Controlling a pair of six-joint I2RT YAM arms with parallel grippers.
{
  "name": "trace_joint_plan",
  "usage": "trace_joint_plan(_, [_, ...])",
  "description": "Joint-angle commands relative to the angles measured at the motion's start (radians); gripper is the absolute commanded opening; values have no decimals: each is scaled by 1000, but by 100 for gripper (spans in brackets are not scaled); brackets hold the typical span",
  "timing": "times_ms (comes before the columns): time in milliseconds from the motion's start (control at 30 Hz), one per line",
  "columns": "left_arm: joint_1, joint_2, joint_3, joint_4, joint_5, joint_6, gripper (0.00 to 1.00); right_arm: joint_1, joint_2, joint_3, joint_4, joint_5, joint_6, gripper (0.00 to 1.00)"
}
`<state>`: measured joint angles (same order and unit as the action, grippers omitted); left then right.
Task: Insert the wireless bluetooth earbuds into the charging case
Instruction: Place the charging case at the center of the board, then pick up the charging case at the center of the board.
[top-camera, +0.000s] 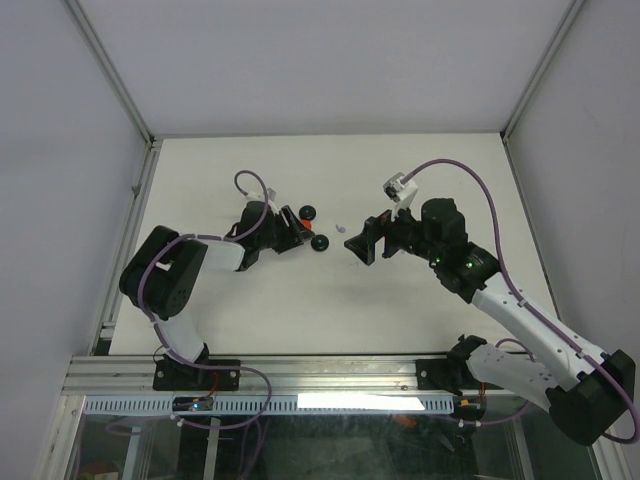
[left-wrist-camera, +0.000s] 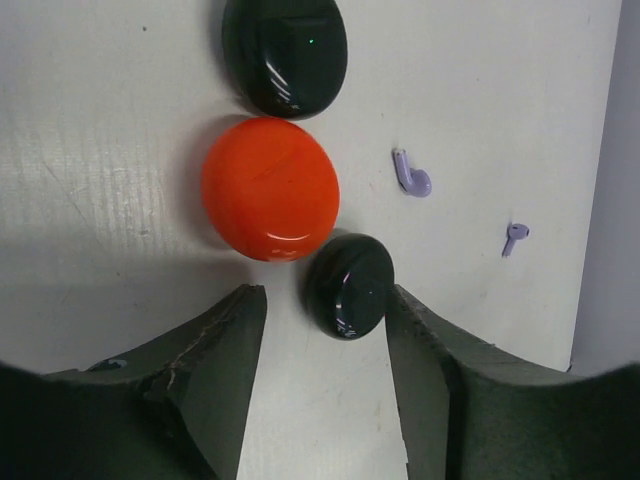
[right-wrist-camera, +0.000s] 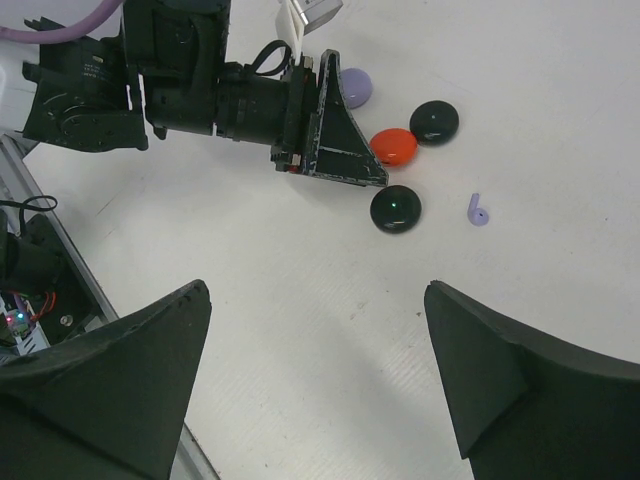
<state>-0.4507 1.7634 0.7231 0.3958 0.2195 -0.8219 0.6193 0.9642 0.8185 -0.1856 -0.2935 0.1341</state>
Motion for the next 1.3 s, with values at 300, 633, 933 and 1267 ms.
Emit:
trace_joint_plan(300, [-16,-181,34,-299,-219,171,73,-3,-54,-8,49,-7,-11,91])
trace_joint_plan(633, [28,-177,209,-511,-466,384,80,-3,-56,-12,46,3,-13,92])
trace_joint_plan(933, [60,21,406,-576,-479,464,81,-2,-44,-2,40,-1,-17,92])
trace_joint_plan(1267, [87,139,500,-636,-461,509,77,-2,-29,1,41,-3,-19,92])
